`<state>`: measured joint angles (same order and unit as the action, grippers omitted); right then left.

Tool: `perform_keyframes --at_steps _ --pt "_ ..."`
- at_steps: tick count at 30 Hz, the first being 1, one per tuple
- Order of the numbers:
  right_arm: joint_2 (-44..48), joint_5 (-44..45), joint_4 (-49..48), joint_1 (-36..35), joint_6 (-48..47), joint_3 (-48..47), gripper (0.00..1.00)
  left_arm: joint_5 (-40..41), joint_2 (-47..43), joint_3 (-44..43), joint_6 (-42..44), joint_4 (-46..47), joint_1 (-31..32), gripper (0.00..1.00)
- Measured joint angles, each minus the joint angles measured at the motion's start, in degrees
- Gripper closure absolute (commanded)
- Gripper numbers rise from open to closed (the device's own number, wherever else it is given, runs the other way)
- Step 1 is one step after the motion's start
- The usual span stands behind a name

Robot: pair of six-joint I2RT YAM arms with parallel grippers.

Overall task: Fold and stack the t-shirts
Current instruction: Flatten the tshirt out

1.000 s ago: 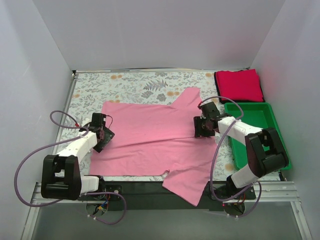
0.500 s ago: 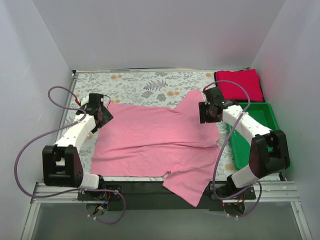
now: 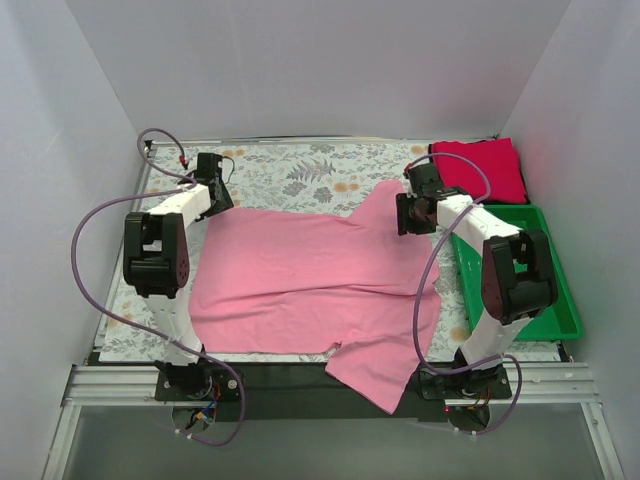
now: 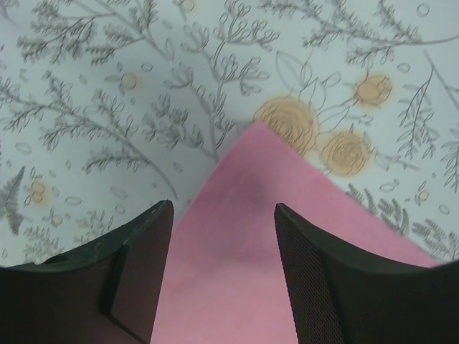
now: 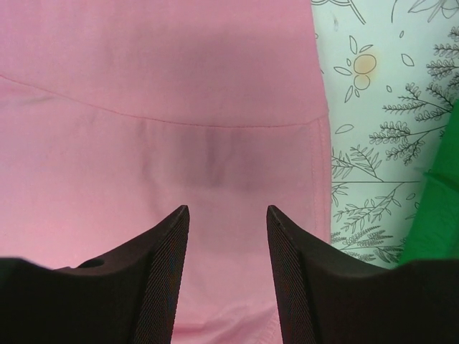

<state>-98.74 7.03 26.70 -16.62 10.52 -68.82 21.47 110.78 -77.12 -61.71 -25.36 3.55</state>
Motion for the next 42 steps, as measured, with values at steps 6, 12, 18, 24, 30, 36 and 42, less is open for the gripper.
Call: perform_keyframes --at_steps 6,12,18,24,30,36,42 --pt "-0.9 -1.3 -1.5 0.0 0.0 -0.3 0.54 -0.3 7.1 -5.8 1.0 2.3 -0.3 0.45" --pt "-1.9 -1.6 -2.8 0.0 -0.2 -0.4 0.54 -0.8 10.6 -8.9 0.3 3.5 -0.5 0.45" --pt "-2.3 -1.5 -4.2 0.2 -0.3 0.7 0.54 -0.7 11.4 -9.3 -0.3 4.4 -0.5 0.49" --pt "-2.9 -1.4 -4.8 1.3 -0.8 1.0 0.54 -0.4 11.3 -8.2 -0.6 6.4 -0.6 0.59" --pt "-8.0 -1.4 -5.7 3.4 -2.1 -6.3 0.55 0.2 10.6 -6.2 -0.5 8.5 -1.1 0.85" --pt "-13.5 -1.4 -8.3 4.3 -3.4 -13.1 0.55 0.3 10.0 -4.9 -0.4 10.0 -1.2 1.0" --pt "-20.2 -1.8 -10.6 5.4 -4.6 -20.0 0.55 0.4 9.6 -3.8 -0.2 11.3 -1.2 1.0"
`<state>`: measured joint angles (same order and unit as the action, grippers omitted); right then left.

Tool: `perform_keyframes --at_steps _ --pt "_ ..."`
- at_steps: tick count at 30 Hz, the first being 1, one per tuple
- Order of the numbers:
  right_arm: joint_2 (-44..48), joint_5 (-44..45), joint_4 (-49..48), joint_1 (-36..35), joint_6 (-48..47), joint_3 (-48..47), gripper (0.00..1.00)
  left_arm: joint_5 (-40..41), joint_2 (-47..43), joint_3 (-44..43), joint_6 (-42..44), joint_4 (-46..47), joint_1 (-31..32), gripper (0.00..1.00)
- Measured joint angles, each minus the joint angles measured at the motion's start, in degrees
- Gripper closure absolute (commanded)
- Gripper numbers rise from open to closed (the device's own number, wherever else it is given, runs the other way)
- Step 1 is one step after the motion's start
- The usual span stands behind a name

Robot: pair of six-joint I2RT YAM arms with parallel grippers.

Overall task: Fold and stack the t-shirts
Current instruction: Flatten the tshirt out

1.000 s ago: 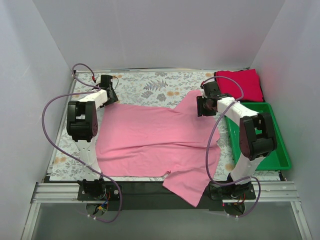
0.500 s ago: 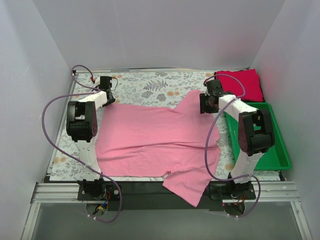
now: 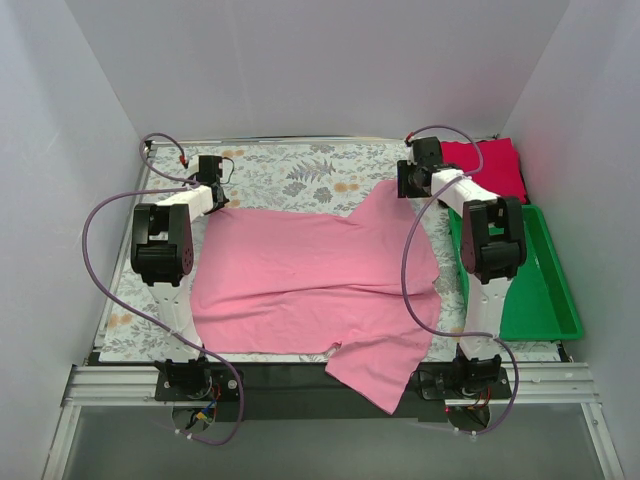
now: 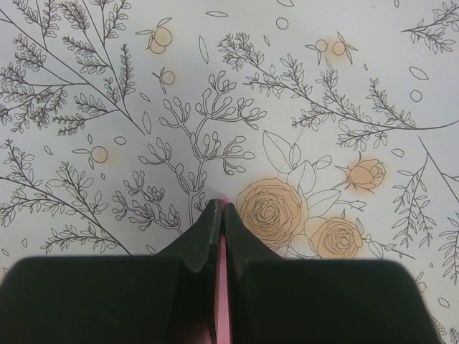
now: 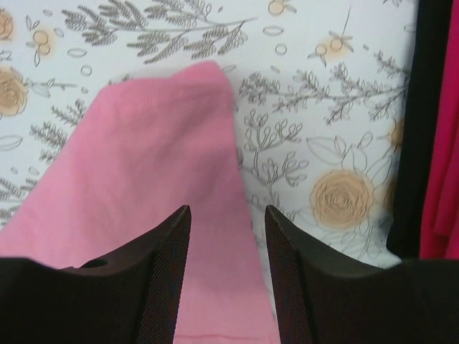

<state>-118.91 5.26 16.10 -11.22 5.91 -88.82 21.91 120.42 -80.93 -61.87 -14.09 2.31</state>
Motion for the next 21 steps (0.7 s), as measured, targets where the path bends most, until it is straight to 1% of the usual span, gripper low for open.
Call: perform_keyframes --at_steps 9,11,15,16,18,19,21 --pt "-9.4 -2.4 -1.9 0.8 -2.2 -8.8 0.55 0.0 -0.5 1.2 0.0 1.4 0.0 1.0" --pt "-10.9 -2.8 -2.4 0.8 -2.7 -10.1 0.56 0.0 -0.6 1.6 -0.1 1.9 0.0 1.0" --pt "-12.7 -4.4 -2.7 0.7 -3.5 -12.7 0.63 0.0 -1.0 2.4 -0.1 2.7 0.0 1.0" --pt "-12.7 -4.9 -2.7 0.7 -3.6 -12.7 0.67 0.0 -1.0 2.5 -0.1 2.8 0.0 1.0" --pt "-12.7 -5.6 -2.6 0.7 -3.9 -12.7 0.73 0.0 -1.0 2.6 -0.2 3.0 0.0 1.0" --pt "-12.7 -5.9 -2.6 0.7 -4.0 -12.7 0.83 0.0 -1.1 2.7 -0.2 3.1 0.0 1.0" --pt "-12.7 -6.4 -2.4 0.7 -4.3 -12.7 0.95 0.0 -1.1 2.7 -0.3 3.1 0.0 1.0"
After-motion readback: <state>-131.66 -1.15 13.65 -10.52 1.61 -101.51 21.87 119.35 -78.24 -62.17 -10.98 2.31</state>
